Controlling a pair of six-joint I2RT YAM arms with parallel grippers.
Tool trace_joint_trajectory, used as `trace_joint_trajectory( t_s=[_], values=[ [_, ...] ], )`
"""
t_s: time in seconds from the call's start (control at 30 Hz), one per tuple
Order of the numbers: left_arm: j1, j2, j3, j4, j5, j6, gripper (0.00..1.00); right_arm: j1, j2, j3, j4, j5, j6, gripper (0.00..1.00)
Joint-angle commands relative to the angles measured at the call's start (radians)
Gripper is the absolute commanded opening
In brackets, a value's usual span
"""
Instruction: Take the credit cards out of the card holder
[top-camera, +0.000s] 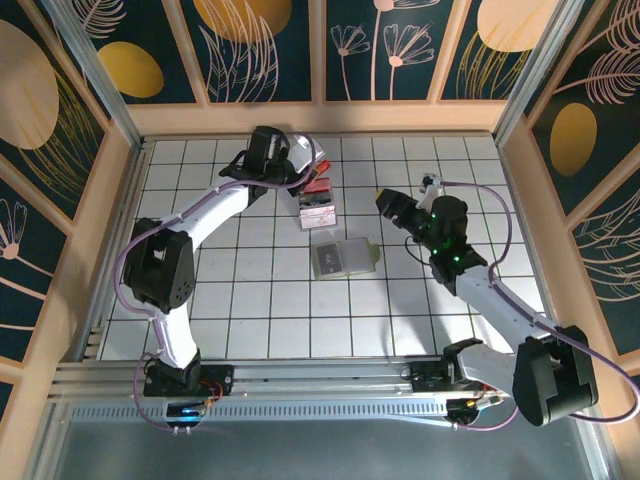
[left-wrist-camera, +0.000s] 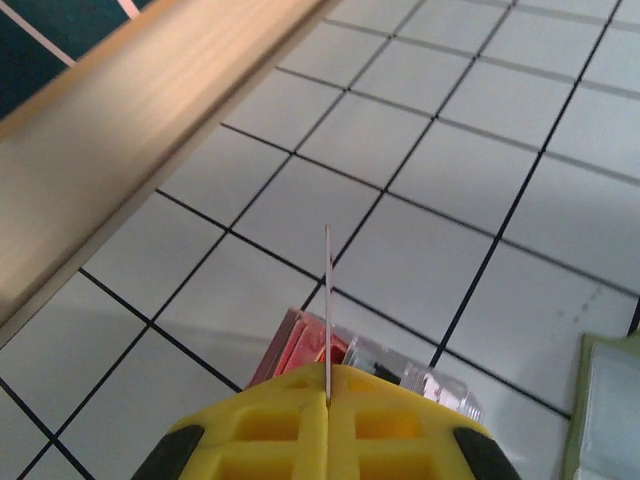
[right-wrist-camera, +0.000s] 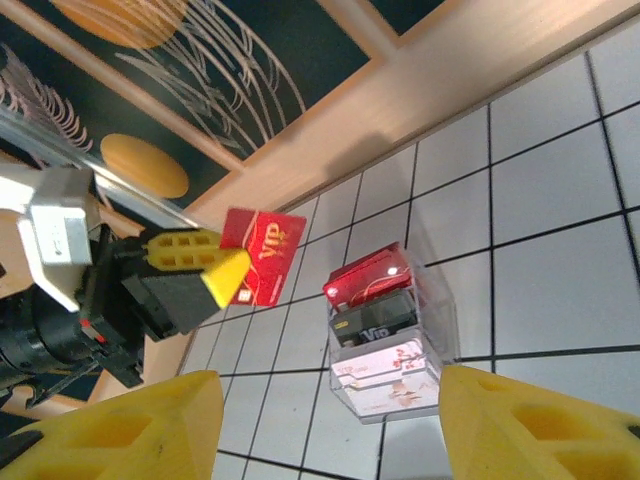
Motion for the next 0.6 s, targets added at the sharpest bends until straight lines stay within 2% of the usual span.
trace_joint_trajectory(
  t_s=[0.0, 0.2, 0.57],
  values=[
    [0.003, 0.045, 0.066, -0.118, -0.001, 0.165, 0.00, 0.004, -0.047, 0.001, -0.066, 0.101, -0.026, 0.61],
    [0.015, 0.140, 0.170, -0.233, -0.007, 0.283, 0.00, 0.002, -0.079, -0.013, -0.083, 0.132, -0.016, 0.62],
    [0.022, 0.228, 0.250, -0.305, 0.002, 0.432, 0.00, 0.004, -0.101, 0.008, -0.126, 0.164, -0.015, 0.62]
  ],
)
